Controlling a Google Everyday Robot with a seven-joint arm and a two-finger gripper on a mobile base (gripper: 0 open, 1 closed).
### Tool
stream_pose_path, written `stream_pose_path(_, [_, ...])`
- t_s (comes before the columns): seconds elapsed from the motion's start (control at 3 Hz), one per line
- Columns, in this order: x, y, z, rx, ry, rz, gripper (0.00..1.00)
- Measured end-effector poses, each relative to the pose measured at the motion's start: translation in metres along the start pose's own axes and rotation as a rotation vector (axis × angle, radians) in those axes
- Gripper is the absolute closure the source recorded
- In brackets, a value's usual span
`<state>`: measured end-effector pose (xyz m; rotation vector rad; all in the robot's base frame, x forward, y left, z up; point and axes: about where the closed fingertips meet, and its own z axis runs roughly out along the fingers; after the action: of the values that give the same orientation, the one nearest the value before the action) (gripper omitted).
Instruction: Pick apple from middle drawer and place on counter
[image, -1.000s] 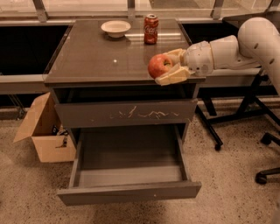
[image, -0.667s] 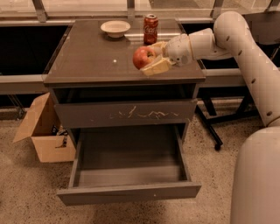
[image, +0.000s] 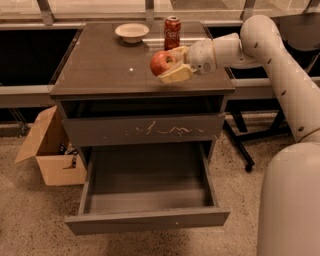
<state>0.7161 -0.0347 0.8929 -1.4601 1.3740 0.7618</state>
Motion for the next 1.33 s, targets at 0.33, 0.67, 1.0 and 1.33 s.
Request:
stream_pose_path(0.33, [0.009,-0.038,0.013,0.09,-0.018,0.058,1.0])
stream_pose_path(0.67, [0.013,-0.058,0.022,0.127,-0.012,0.108,1.0])
stream_pose_path(1.0, [0.015,-0.073,0.036,0.129,0.035,0.158,0.82])
stream_pose_path(1.33, [0.019,-0.08,0.048,0.119,0.069,0.201,0.59])
